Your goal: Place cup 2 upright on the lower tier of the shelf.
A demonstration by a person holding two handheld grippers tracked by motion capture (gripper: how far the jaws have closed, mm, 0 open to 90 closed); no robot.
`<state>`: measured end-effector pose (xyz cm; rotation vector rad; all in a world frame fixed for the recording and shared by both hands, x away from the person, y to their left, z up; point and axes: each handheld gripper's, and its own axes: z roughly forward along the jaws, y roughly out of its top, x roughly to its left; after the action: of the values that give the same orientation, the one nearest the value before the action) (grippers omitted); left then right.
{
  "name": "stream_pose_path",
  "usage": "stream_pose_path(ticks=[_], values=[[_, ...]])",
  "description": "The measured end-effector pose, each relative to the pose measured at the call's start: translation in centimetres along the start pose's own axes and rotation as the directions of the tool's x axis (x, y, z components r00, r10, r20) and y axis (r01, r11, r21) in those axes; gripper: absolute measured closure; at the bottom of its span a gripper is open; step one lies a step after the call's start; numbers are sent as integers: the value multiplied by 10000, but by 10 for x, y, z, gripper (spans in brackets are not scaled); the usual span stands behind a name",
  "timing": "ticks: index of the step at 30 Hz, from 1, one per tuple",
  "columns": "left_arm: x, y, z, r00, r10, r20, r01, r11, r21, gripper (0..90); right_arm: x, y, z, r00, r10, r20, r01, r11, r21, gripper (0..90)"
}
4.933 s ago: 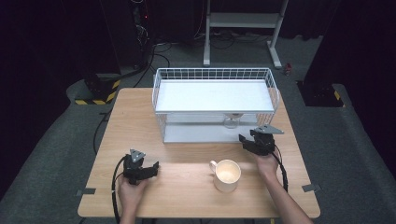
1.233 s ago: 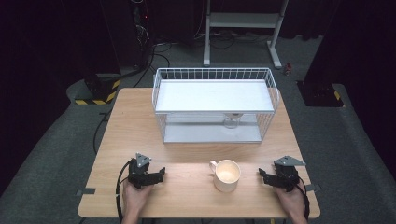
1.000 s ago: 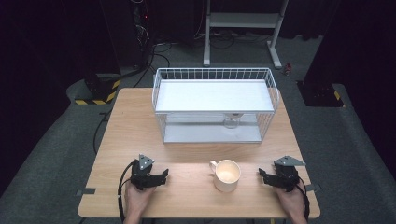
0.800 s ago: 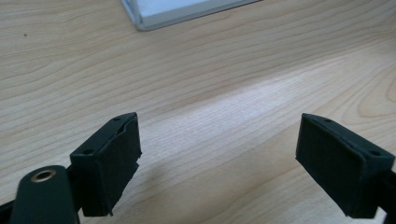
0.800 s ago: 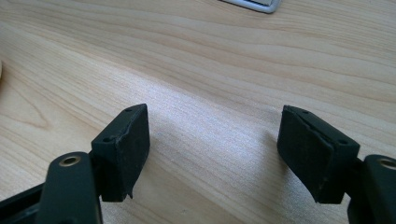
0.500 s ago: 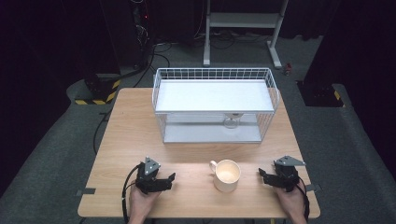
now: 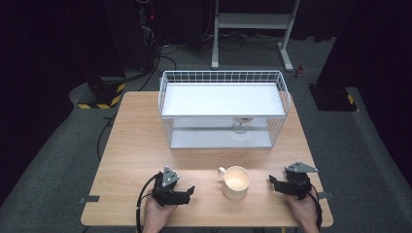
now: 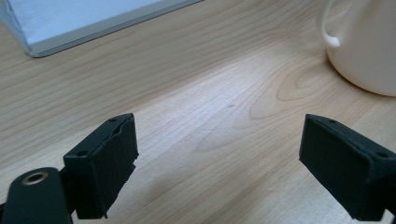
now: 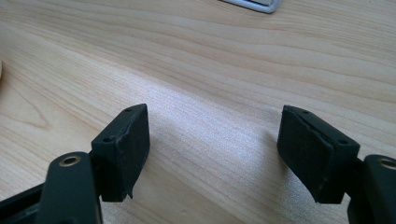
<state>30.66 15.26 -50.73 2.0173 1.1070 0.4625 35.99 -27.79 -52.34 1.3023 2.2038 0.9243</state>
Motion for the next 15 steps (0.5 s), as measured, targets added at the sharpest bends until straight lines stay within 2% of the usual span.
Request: stream_pose_path(ticks=[2,11,15], values=[[-3,0,1,9999,-36,102,36,10000,5,116,0,0,0,10000,-21,1,21,10000,-7,255],[-17,2,6,9985,362,414,-367,9992,126,99,0,0,0,10000,11,0,-11,10000,7,255],[-23,3,7,9977,342,590,-349,9993,103,98,0,0,0,10000,6,1,-6,10000,3,255]])
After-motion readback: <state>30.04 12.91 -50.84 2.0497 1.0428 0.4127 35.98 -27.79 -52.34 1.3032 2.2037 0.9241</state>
